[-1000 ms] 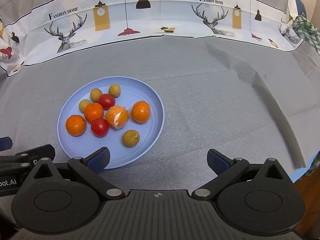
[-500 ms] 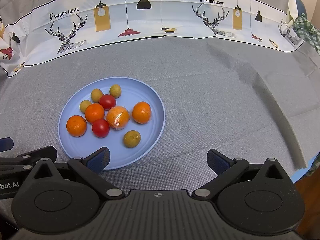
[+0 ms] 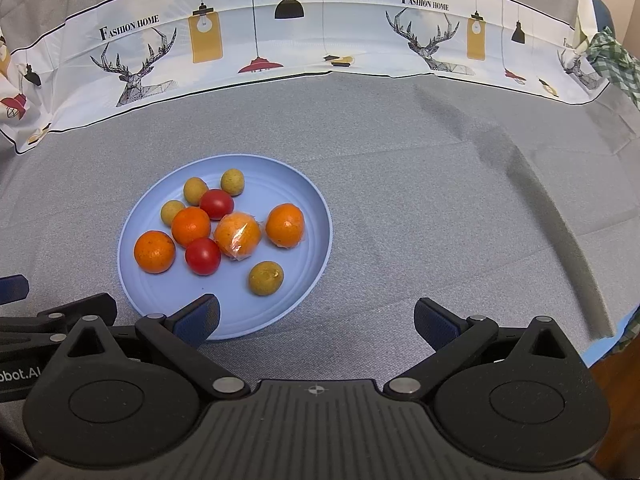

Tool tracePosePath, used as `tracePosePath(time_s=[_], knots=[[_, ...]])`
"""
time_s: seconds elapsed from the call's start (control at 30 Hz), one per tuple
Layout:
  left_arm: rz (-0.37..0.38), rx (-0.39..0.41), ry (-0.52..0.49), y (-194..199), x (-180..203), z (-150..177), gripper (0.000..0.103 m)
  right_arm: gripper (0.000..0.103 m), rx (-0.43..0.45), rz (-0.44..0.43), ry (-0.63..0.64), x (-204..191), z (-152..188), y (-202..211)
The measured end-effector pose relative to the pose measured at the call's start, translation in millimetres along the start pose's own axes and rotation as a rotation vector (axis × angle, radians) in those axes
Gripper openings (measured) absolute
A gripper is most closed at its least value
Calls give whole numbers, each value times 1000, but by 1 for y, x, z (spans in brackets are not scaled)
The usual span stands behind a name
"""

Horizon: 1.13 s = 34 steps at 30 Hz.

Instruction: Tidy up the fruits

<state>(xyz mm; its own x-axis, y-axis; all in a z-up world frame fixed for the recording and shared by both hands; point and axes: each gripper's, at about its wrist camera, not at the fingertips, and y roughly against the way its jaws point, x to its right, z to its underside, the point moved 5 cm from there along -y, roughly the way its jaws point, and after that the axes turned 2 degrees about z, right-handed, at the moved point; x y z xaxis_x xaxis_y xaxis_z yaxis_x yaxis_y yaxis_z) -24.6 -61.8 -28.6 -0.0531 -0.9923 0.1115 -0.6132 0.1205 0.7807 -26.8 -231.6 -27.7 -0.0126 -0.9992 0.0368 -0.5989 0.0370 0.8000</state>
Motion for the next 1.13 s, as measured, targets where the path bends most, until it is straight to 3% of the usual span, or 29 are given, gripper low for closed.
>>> tracePosePath(time_s=[1.13], knots=[[16, 16, -25, 2, 1, 1, 103, 102, -3, 5, 8, -2, 0, -1]])
